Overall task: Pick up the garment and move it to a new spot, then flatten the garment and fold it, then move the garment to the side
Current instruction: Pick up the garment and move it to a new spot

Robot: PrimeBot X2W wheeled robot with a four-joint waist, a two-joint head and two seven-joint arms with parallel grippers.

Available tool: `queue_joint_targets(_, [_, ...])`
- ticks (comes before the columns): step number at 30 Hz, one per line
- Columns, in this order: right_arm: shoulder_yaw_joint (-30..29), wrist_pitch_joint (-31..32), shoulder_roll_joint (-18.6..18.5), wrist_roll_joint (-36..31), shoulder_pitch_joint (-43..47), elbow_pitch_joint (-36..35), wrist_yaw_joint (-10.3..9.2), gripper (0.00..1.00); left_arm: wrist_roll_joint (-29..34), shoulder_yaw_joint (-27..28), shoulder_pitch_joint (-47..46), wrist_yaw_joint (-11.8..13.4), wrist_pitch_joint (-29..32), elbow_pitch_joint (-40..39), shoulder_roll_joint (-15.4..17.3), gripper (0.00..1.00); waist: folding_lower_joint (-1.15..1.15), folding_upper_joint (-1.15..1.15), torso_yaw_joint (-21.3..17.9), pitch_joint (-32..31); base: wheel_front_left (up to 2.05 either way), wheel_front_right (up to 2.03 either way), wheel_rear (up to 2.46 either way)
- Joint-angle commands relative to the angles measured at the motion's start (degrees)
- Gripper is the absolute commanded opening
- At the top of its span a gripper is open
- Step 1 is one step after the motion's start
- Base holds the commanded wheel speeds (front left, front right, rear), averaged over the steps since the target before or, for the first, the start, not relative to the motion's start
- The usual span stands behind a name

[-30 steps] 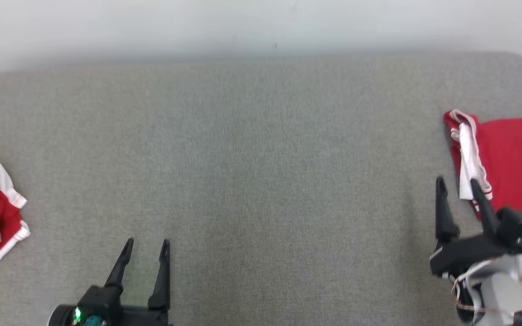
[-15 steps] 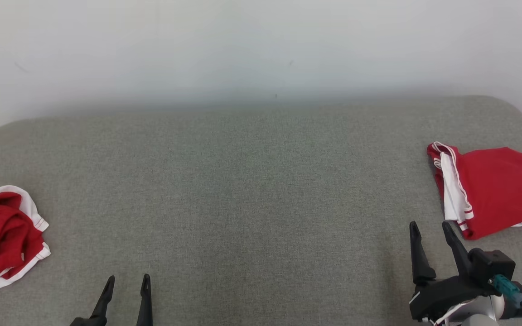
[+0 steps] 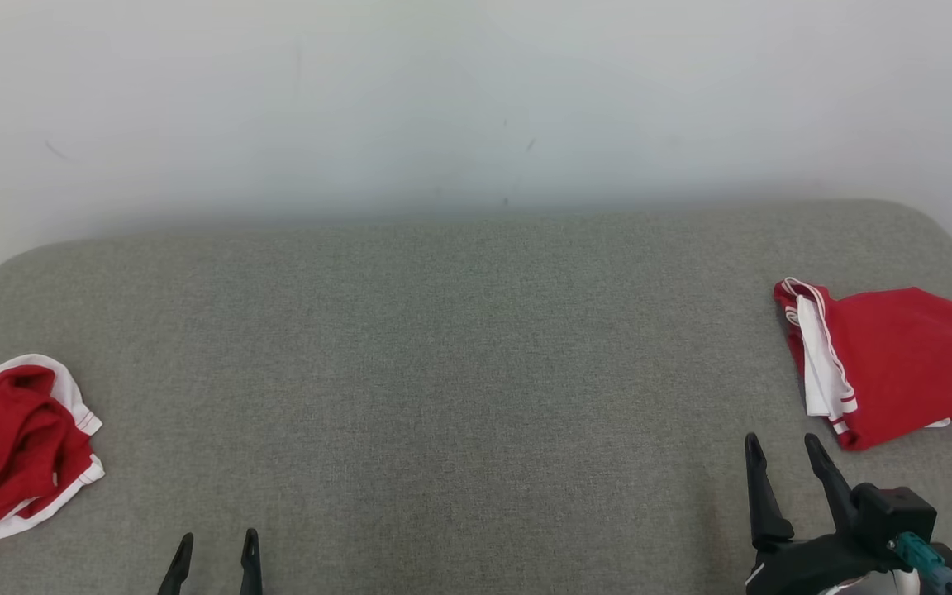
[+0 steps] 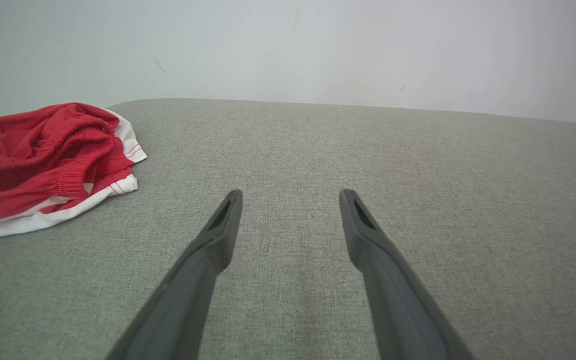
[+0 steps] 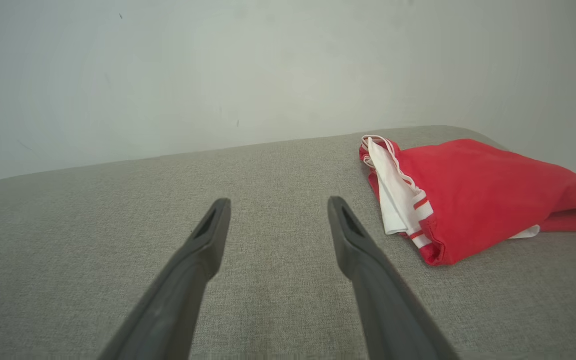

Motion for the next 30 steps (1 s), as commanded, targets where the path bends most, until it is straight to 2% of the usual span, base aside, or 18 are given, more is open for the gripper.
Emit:
queue_joint_targets(1, [-0.04, 0.03, 0.3, -0.24, 0.74, -0.42, -0.01, 1.0, 0.22, 0.31, 0.61, 0.16, -0.04, 0.19, 0.05, 1.0, 0.0, 0.0, 0.1, -0.09, 0.0, 0.0, 0.0])
queue_joint_targets(19, [0.26, 0.03, 0.2, 0.54, 1.31, -0.89, -0.01, 1.0, 0.42, 0.85, 0.53, 0.28, -0.04, -0.03, 0.07, 1.0, 0.0, 0.0, 1.19, 0.69, 0.0, 0.0, 0.0])
queue_joint_targets(26, [1.92, 0.03, 0.07, 0.75, 1.16, -1.1, -0.01, 1.0, 0.8, 1.88, -0.12, 1.17, -0.04, 0.33, 0.05, 1.0, 0.0, 0.0, 4.99, 1.16, 0.0, 0.0, 0.0])
queue_joint_targets(30, [2.99, 0.03, 0.17, 1.36, 1.25, -1.33, -0.01, 1.0, -0.5, 3.59, 0.22, 1.2, -0.05, 0.06, 0.07, 1.0, 0.0, 0.0, 9.19, 1.63, 0.0, 0.0, 0.0])
